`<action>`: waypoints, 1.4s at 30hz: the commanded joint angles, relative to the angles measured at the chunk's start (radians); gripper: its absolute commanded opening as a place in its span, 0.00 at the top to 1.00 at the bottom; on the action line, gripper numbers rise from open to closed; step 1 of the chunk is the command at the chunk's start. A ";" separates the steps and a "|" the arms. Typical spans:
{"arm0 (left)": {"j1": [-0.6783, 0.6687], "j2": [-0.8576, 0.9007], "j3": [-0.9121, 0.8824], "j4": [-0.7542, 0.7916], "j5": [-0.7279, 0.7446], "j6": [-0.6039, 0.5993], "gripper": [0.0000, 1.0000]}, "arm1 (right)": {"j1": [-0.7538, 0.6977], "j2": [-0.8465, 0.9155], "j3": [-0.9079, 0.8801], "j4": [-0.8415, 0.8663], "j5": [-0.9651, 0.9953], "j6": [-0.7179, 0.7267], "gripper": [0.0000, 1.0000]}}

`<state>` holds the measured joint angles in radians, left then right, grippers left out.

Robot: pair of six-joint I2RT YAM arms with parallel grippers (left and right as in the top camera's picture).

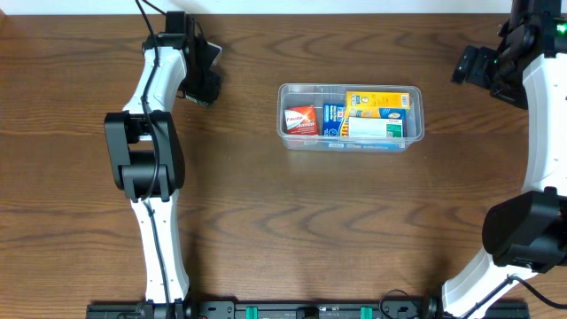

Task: Pack container
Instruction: 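Grasp the green Zam-Buk tin with the left gripper and lift, then carry the Zam-Buk tin right over the container's left end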

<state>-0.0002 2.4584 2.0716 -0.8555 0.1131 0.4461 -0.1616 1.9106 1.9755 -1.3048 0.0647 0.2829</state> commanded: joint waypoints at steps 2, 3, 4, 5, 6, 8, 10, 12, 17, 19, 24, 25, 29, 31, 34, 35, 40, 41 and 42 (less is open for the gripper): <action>0.003 -0.023 -0.004 -0.007 -0.001 -0.136 0.34 | -0.002 -0.026 0.006 0.000 0.010 0.016 0.01; 0.003 -0.035 -0.004 -0.006 0.000 -0.175 0.34 | -0.002 -0.026 0.006 0.000 0.010 0.016 0.01; 0.003 -0.050 -0.003 -0.007 0.000 -0.219 0.34 | -0.002 -0.026 0.006 0.000 0.010 0.016 0.01; 0.002 -0.065 -0.003 -0.008 0.000 -0.263 0.34 | -0.002 -0.026 0.006 0.000 0.010 0.016 0.01; 0.002 -0.081 -0.003 -0.011 0.000 -0.303 0.33 | -0.002 -0.026 0.006 0.000 0.010 0.016 0.01; -0.002 -0.115 -0.003 -0.024 0.000 -0.378 0.34 | -0.002 -0.026 0.006 0.000 0.010 0.016 0.01; -0.008 -0.154 -0.003 -0.044 0.000 -0.449 0.34 | -0.002 -0.026 0.006 0.000 0.010 0.016 0.01; -0.021 -0.193 -0.003 -0.069 0.006 -0.490 0.35 | -0.002 -0.026 0.006 0.000 0.010 0.016 0.01; -0.080 -0.291 -0.003 -0.126 0.011 -0.535 0.36 | -0.002 -0.026 0.006 0.000 0.010 0.016 0.01; -0.115 -0.323 -0.003 -0.142 0.011 -0.538 0.36 | -0.002 -0.026 0.006 0.000 0.010 0.016 0.01; -0.240 -0.374 -0.003 -0.158 0.010 -0.546 0.36 | -0.002 -0.026 0.006 0.000 0.010 0.016 0.01; -0.264 -0.375 -0.003 -0.158 0.010 -0.555 0.36 | -0.002 -0.026 0.006 0.000 0.010 0.016 0.01; -0.359 -0.370 -0.004 -0.162 0.005 -0.607 0.35 | -0.002 -0.026 0.006 0.000 0.010 0.016 0.01; -0.404 -0.370 -0.006 -0.166 -0.014 -0.636 0.35 | -0.002 -0.026 0.006 0.000 0.010 0.016 0.01; -0.454 -0.370 -0.006 -0.183 -0.041 -0.668 0.35 | -0.002 -0.026 0.006 0.000 0.010 0.016 0.01; -0.470 -0.370 -0.006 -0.193 -0.050 -0.681 0.35 | -0.002 -0.026 0.006 0.000 0.010 0.016 0.01; -0.531 -0.367 -0.006 -0.250 -0.056 -0.724 0.37 | -0.002 -0.026 0.006 0.000 0.010 0.016 0.01; -0.541 -0.366 -0.007 -0.258 -0.070 -0.740 0.37 | -0.002 -0.026 0.006 0.000 0.010 0.016 0.01; -0.549 -0.365 -0.010 -0.262 -0.090 -0.760 0.37 | -0.002 -0.026 0.006 0.000 0.010 0.016 0.01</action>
<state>-0.5327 2.0926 2.0666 -1.1072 0.0727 -0.2523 -0.1616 1.9106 1.9755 -1.3048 0.0647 0.2829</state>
